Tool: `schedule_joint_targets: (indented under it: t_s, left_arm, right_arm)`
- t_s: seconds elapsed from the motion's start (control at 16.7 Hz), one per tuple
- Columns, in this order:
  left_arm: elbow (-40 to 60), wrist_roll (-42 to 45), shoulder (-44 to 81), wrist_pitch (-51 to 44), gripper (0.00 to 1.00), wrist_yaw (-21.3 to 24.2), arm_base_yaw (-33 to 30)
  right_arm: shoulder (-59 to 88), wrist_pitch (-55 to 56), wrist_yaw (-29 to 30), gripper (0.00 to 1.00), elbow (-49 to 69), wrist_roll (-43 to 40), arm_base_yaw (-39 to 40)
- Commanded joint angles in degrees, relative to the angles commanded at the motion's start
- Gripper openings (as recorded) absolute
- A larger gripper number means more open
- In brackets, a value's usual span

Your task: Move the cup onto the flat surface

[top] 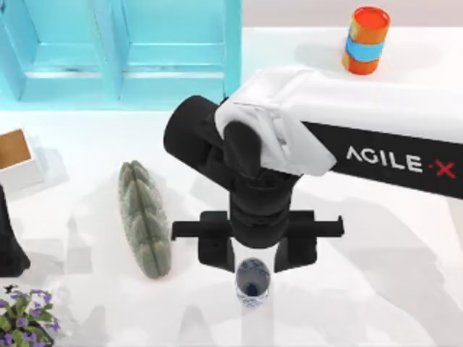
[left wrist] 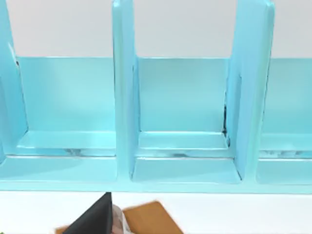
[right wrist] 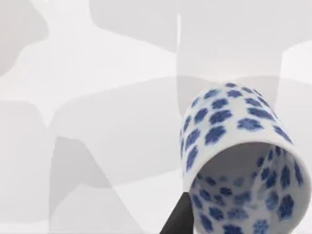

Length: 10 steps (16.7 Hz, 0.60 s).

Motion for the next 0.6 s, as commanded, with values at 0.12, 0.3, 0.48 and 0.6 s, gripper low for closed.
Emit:
schedule_joint_targets:
  t_s: [0.12,0.3,0.48,0.6]
  left_arm:
    - [0.0,0.0,0.0,0.0,1.00,0.0,0.0]
    - [0.0,0.0,0.0,0.0,1.00,0.0,0.0]
    - [0.0,0.0,0.0,0.0,1.00,0.0,0.0]
    - [0.0,0.0,0.0,0.0,1.00,0.0,0.0]
  right_arm:
    - [0.0,0.0,0.0,0.83,0.0,0.0,0.0]
    - [0.0,0.0,0.0,1.00,0.0,0.0,0.0]
    - [0.0,0.0,0.0,1.00,0.0,0.0,0.0]
    - [0.0,0.0,0.0,1.00,0.0,0.0,0.0]
